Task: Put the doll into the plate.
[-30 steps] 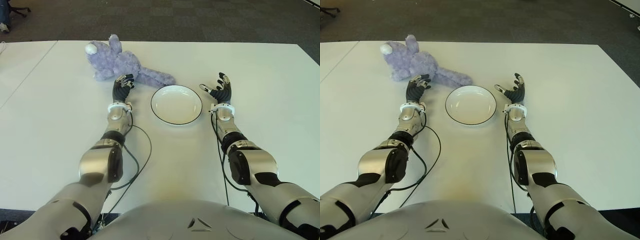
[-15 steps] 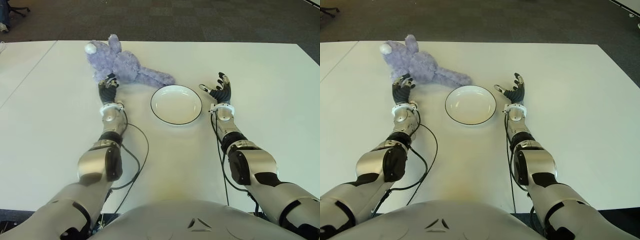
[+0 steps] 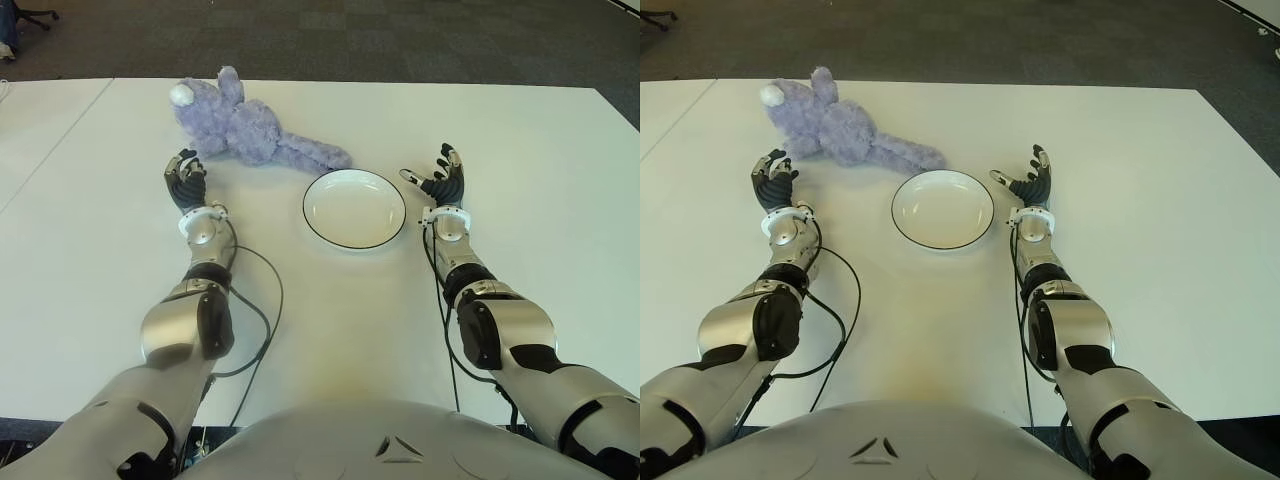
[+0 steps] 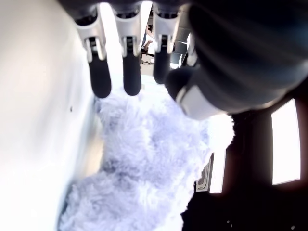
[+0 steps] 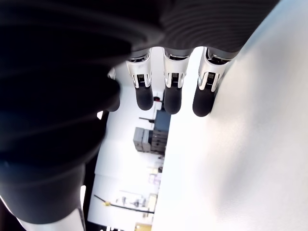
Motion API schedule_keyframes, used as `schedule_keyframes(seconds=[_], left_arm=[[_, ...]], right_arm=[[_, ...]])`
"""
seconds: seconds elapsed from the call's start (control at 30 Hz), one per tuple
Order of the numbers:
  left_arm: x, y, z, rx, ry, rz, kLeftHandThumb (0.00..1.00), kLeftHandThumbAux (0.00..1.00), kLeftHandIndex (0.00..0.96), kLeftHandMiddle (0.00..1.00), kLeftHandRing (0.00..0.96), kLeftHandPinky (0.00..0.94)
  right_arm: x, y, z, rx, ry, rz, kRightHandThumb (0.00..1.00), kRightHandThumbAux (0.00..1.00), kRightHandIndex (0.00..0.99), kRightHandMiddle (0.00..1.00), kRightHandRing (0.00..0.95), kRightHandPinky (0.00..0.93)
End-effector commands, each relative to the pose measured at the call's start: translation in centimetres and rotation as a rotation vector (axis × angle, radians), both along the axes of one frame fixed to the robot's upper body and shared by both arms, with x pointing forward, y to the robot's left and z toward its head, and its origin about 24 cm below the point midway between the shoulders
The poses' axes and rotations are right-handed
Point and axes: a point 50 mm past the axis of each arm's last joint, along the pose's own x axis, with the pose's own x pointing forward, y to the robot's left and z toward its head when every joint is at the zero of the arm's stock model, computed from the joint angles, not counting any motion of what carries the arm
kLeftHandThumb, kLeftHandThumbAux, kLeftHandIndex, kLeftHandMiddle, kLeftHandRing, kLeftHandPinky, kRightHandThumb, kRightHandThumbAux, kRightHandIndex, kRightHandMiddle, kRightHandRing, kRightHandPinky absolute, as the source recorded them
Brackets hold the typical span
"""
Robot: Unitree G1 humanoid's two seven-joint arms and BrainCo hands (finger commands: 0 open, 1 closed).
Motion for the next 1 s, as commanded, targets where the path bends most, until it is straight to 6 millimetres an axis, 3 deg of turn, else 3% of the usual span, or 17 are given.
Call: schedule_keyframes(seconds=[0.03,0.2,0.6,0.77,1.0], left_arm=[[0.2,-0.4,0.0,0.025,0.022,-0.001,0.527,0.743,0.052,0.159,0.234,0.295],[1.0,-1.5,1.5,0.135,-0.020,-0.020,0.543,0.716,0.036,0.145,0.232,0.282],[1.6,-2.8,2.6,0.465,0.003,-0.050,0.541,0.711,0.016,0.137,0.204,0.254],[1.9,-3.2,3.3,0.611,0.001,-0.070,0.439,0.696,0.000,0.108,0.159,0.202],[3.7,-2.6,5.8,0.710,0.005,-0.096,0.361,0.671,0.000,0.077,0.134,0.188]], right_arm=[[-6.9,0.7,-8.8,0.041,0.414,-0.015,0.000,0.873,0.095,0.098,0.098,0.135],[-7.0,0.7,-8.8,0.037,0.412,-0.015,0.000,0.886,0.116,0.101,0.100,0.134],[-6.9,0.7,-8.7,0.037,0.410,-0.013,0.009,0.889,0.132,0.102,0.101,0.135],[-6.9,0.7,-8.7,0.029,0.406,-0.008,0.007,0.887,0.147,0.108,0.105,0.139],[-7.0,0.7,-8.8,0.032,0.413,-0.005,0.005,0.886,0.138,0.102,0.100,0.138]])
